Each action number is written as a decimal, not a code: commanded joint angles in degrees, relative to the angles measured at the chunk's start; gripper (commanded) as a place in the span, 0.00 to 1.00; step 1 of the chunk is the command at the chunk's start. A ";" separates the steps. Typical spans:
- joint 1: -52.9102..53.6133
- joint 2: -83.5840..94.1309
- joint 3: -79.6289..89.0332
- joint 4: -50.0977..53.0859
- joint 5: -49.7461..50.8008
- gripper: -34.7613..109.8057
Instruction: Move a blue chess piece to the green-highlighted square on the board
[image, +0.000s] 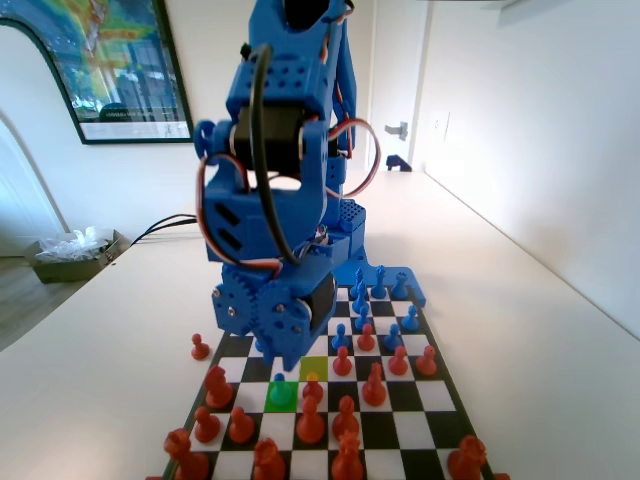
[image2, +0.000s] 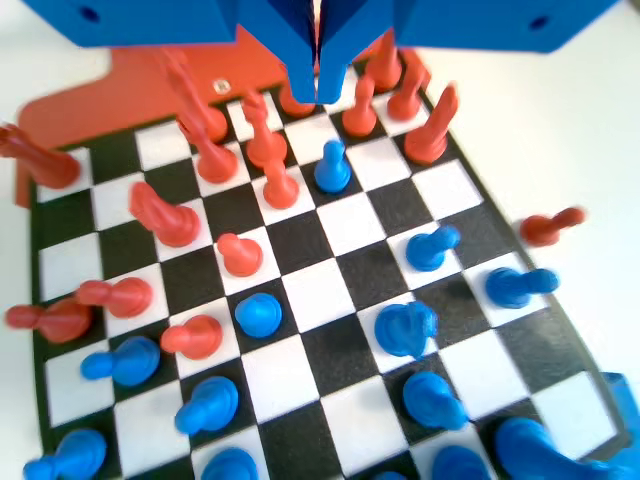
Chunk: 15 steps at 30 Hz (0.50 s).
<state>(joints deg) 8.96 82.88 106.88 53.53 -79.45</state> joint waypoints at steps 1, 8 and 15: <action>0.18 9.49 -4.22 4.39 -3.08 0.25; -1.23 19.95 -7.65 15.82 -9.14 0.25; -2.81 31.82 -10.28 29.18 -13.89 0.25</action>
<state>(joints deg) 6.77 105.29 100.72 77.43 -91.05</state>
